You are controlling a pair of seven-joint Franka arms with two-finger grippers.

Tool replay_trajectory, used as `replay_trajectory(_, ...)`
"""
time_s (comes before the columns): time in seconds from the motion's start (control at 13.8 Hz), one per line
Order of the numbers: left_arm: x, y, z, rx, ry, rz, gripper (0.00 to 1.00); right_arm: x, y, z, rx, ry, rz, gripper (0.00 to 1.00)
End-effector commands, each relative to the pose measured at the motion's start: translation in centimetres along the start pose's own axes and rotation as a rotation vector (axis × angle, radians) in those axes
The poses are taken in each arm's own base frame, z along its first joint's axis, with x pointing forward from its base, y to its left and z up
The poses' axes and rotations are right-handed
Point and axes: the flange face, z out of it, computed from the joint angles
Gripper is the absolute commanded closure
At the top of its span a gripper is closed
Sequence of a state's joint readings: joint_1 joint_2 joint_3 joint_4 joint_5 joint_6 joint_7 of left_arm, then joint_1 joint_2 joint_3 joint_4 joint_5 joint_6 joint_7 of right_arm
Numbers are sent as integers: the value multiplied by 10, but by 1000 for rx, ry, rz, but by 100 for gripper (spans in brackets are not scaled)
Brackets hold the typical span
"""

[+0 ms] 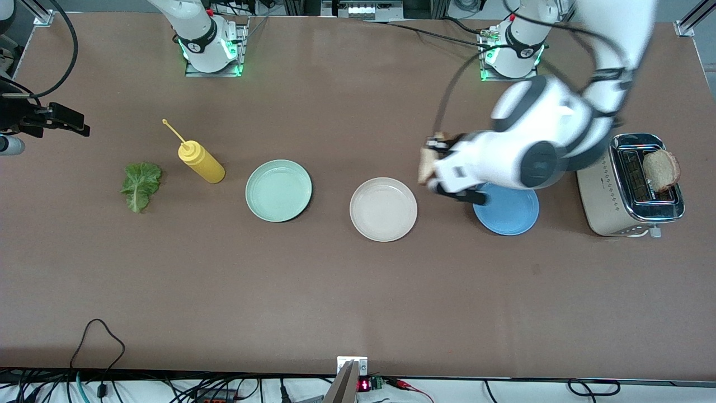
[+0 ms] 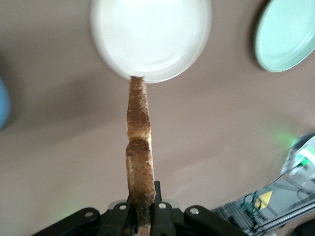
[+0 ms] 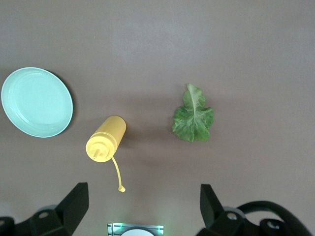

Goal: Make sandwich in beige plate with both arms
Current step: 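Lift the bread slice and carry it over the beige plate, then release the bread with the left gripper while the right gripper moves out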

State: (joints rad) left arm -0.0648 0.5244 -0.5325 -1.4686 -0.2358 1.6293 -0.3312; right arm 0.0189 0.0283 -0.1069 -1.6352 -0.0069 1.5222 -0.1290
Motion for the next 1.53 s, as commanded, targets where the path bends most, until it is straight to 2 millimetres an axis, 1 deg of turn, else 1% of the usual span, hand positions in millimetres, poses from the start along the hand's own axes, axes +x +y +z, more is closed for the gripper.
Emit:
replay_trajectory(0.0, 26, 26, 38, -61, 19, -11, 100, -1, 0, -5, 1, -1, 6, 0)
replay_trajectory(0.07, 36, 26, 54, -72, 16, -5, 100, -1, 0, -5, 1, -1, 6, 0)
replay_trajectory(0.22, 52, 23, 76, -124, 8, -7, 100, -1, 0, -5, 1, -1, 6, 0)
replay_trajectory(0.36, 67, 19, 85, -159, 40, 21, 100, 0, 0, -4, 1, -1, 4, 0)
replay_trajectory(0.51, 75, 15, 93, -202, 33, 43, 100, 2, 0, -2, 0, -4, 3, 0)
replay_trajectory(0.65, 83, 9, 97, -227, 50, 53, 100, 6, -1, 5, 2, -16, -8, 0)
replay_trajectory(0.73, 88, 4, 102, -233, 50, 52, 100, 8, -1, 8, 2, -22, -10, 0)
replay_trajectory(0.87, 95, -1, 103, -240, 59, 71, 100, 12, -2, 15, 3, -38, -12, 0)
replay_trajectory(1.09, 100, -7, 104, -245, 61, 88, 100, 22, -12, 30, -10, -67, -44, 0)
replay_trajectory(1.24, 105, -17, 103, -245, 70, 121, 100, 23, -15, 32, -11, -69, -49, 0)
replay_trajectory(1.38, 111, -27, 112, -252, 61, 127, 100, 27, -16, 39, -12, -84, -50, 0)
replay_trajectory(1.45, 115, -33, 113, -257, 77, 119, 100, 30, -15, 44, -12, -93, -48, 0)
